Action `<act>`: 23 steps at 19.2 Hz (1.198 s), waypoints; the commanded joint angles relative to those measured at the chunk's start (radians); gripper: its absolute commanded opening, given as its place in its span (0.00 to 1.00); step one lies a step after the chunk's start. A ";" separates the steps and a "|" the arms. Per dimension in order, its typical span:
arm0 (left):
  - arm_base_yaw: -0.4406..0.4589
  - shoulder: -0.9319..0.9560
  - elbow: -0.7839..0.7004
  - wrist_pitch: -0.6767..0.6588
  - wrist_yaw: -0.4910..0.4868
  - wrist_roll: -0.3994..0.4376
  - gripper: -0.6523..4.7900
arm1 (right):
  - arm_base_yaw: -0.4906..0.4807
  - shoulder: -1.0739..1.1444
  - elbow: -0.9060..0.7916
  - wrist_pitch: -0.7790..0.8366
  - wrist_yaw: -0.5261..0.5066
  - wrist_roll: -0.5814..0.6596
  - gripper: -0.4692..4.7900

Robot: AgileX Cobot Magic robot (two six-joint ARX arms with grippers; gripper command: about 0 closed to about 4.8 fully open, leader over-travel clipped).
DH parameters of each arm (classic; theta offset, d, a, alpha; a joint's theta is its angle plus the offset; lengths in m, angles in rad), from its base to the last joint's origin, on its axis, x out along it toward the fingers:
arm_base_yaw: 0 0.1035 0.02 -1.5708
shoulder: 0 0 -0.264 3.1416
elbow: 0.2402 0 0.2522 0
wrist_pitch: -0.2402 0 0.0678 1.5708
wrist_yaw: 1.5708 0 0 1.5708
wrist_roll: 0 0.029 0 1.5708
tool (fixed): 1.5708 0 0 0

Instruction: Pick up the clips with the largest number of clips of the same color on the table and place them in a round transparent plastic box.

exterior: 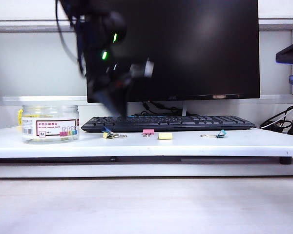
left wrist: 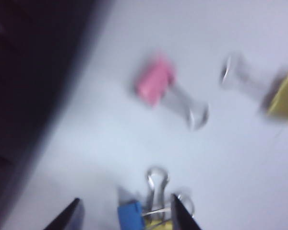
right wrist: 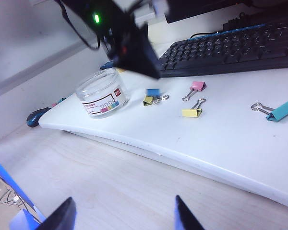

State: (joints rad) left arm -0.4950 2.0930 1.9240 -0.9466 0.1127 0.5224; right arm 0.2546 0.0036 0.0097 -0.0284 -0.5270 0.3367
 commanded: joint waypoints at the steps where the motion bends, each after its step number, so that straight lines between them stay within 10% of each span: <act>1: -0.013 0.001 0.017 -0.017 0.023 -0.007 0.57 | 0.001 -0.002 0.003 0.009 -0.003 0.004 0.59; 23: -0.025 0.036 0.014 -0.150 -0.133 0.024 0.63 | 0.000 -0.002 0.003 0.009 -0.003 0.004 0.59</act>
State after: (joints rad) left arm -0.5190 2.1311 1.9362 -1.0958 -0.0067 0.5423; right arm 0.2546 0.0036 0.0097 -0.0284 -0.5266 0.3367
